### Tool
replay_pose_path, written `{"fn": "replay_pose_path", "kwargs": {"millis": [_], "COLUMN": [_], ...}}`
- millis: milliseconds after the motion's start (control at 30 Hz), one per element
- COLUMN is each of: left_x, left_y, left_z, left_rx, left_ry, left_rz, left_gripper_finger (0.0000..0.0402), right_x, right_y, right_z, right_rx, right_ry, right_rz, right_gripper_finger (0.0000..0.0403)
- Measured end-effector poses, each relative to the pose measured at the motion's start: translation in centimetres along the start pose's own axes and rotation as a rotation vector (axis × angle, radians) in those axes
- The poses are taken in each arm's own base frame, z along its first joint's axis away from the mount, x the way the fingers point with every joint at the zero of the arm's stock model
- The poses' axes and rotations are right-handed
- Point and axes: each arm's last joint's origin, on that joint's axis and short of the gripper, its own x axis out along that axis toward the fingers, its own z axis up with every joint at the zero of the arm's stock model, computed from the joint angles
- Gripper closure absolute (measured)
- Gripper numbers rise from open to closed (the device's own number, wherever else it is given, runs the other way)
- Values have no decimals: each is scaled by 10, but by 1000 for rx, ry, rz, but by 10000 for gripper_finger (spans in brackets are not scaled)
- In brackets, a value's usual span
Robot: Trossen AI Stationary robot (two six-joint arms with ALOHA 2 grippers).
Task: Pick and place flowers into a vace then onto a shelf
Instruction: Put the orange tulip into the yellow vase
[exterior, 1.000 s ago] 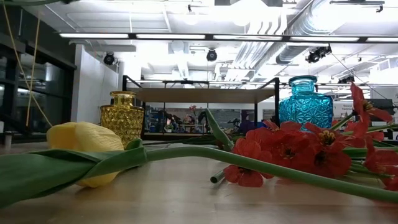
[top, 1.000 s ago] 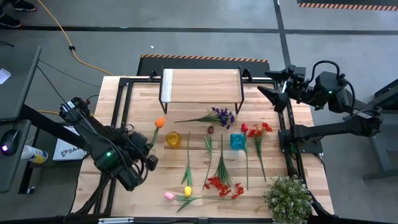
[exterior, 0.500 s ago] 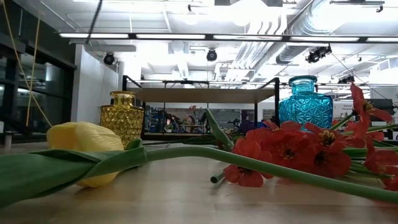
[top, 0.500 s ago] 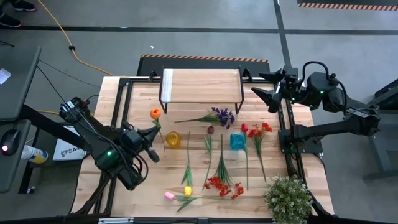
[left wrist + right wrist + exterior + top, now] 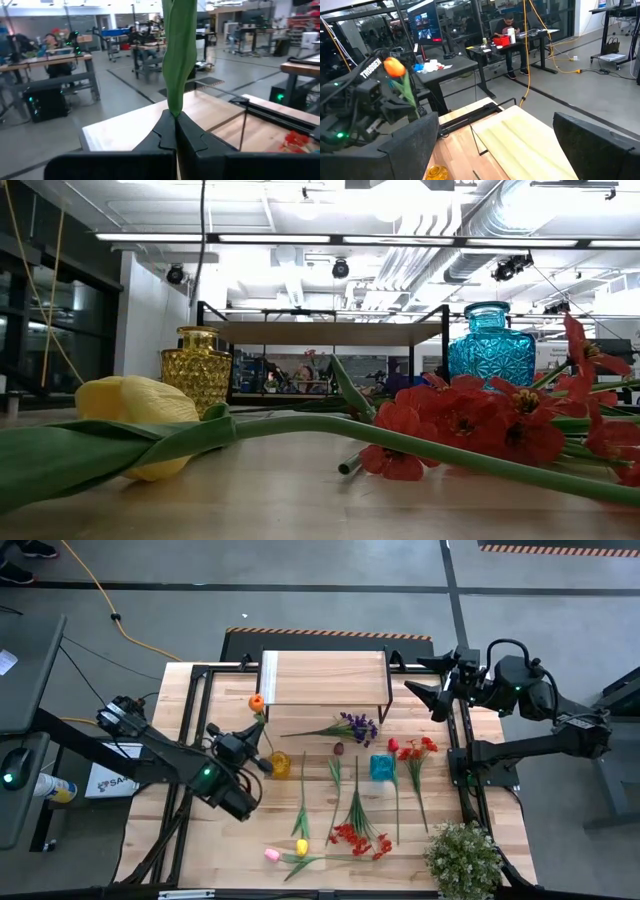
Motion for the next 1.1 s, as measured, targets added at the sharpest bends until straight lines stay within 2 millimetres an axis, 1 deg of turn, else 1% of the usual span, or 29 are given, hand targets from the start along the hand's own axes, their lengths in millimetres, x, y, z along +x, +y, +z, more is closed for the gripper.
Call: {"fn": "replay_pose_path", "kwargs": {"millis": [167,300,533,733,900,1100], "left_x": [9,11,11,14,14,14], "left_y": [-1,-1,0,-1,-1,-2], "left_z": [-17,-27,-36,-43,-44,-47], "left_rx": [-39,-47,-43,-74,-69,-57], "left_ry": [0,2,3,1,2,64], "left_rz": [39,46,48,59,58,58], "left_gripper_finger": [374,374,374,374,374,374], "right_x": [0,0,0,0,0,0], "right_y": [0,0,0,0,0,0], "right_z": [0,0,0,0,0,0], "right_rx": [0,-1,-1,-2,-20,-20], "right_ry": [0,0,0,0,0,3], "right_rz": [0,1,1,1,1,10], "right_gripper_finger": [20,20,20,20,20,20]}}
